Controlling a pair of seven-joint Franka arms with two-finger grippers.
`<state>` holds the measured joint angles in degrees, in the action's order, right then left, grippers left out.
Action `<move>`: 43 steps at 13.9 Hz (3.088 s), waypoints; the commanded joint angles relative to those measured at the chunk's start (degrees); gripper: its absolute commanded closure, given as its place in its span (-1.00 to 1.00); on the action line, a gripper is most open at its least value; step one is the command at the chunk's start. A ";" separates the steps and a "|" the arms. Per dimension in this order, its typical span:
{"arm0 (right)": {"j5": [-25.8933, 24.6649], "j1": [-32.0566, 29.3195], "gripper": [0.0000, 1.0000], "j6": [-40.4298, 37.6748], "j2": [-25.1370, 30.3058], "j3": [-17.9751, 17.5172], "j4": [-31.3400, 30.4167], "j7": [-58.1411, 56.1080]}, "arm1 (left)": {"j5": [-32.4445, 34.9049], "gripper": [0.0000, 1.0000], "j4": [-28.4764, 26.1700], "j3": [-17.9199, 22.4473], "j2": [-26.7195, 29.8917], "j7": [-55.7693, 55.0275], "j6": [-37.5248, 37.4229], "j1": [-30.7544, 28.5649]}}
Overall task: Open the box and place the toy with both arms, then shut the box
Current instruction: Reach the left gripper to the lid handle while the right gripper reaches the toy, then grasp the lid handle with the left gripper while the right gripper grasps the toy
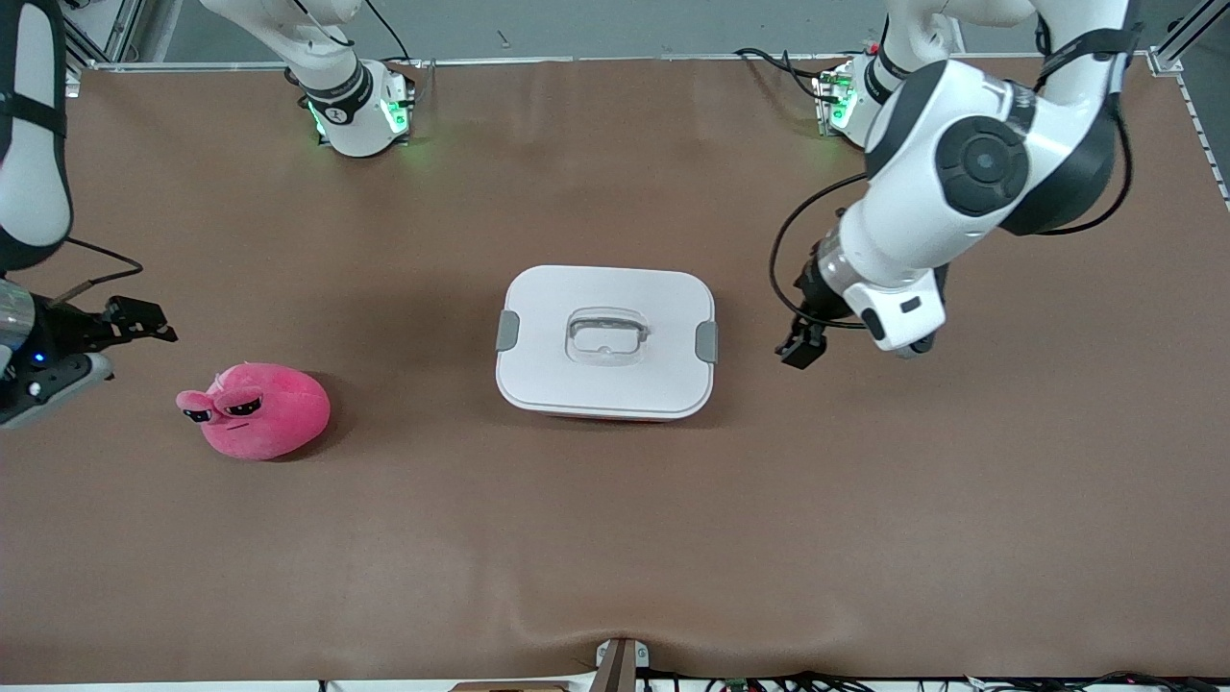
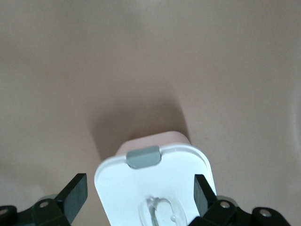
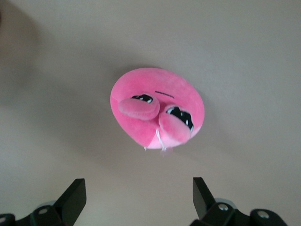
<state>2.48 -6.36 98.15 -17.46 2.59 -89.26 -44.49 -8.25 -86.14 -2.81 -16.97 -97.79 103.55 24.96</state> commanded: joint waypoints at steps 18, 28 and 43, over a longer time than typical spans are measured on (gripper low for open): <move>-4.68 6.09 -1.00 19.71 -4.95 0.32 -9.26 -42.78 | 10.00 -1.00 4.05 1.05 -13.52 -39.92 19.14 19.50; -4.50 5.92 -0.35 24.19 -5.13 0.14 -14.80 -45.24 | 19.15 -1.00 2.73 0.62 -16.08 -49.25 21.60 23.02; -3.62 5.65 1.00 21.75 -4.42 0.14 -10.07 -45.87 | 20.65 0.01 0.53 0.53 -16.87 -48.99 24.50 22.41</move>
<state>-1.40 -0.48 121.82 -22.82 2.66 -101.31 -90.24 11.13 -85.62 -2.41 -33.59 -146.10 127.08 47.35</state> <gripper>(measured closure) 0.881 0.493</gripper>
